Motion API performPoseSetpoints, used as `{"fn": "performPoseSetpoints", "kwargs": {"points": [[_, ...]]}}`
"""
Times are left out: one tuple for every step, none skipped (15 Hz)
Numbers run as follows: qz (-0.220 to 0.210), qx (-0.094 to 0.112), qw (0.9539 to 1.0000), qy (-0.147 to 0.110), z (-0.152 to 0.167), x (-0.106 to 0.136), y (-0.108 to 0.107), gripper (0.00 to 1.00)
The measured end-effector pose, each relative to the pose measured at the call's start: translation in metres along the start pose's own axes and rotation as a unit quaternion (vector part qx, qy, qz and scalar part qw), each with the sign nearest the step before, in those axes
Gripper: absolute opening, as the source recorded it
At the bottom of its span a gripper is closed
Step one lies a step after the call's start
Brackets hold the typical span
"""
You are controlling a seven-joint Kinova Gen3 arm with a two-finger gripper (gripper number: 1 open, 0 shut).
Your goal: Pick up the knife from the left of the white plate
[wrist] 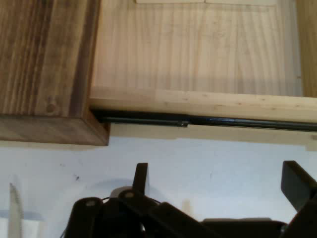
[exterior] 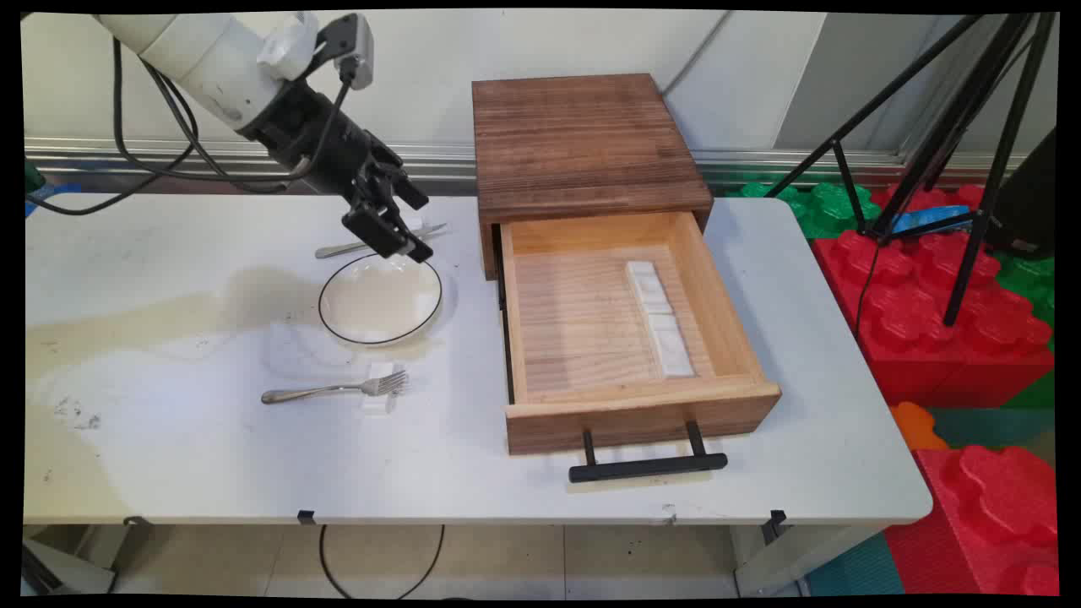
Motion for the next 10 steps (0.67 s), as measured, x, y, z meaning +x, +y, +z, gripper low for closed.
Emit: {"fn": "performPoseSetpoints", "kwargs": {"points": [[0.000, 0.003, 1.0000, 0.000, -0.002, 0.000, -0.002, 1.00], [0.000, 0.008, 1.0000, 0.000, -0.005, -0.001, -0.006, 1.00], [-0.001, 0.014, 0.9999, -0.002, -0.008, -0.002, -0.012, 1.00], [-0.002, 0.020, 0.9998, -0.005, -0.011, -0.003, -0.017, 1.00], [-0.004, 0.023, 0.9997, -0.007, -0.012, -0.004, -0.020, 1.00], [-0.006, 0.030, 0.9995, -0.011, -0.015, -0.006, -0.026, 1.00], [-0.009, 0.039, 0.9991, -0.016, -0.017, -0.007, -0.034, 1.00], [-0.013, 0.049, 0.9985, -0.021, -0.018, -0.009, -0.043, 1.00], [-0.015, 0.057, 0.9979, -0.027, -0.019, -0.011, -0.052, 1.00], [-0.017, 0.062, 0.9975, -0.030, -0.019, -0.011, -0.058, 1.00]]}}
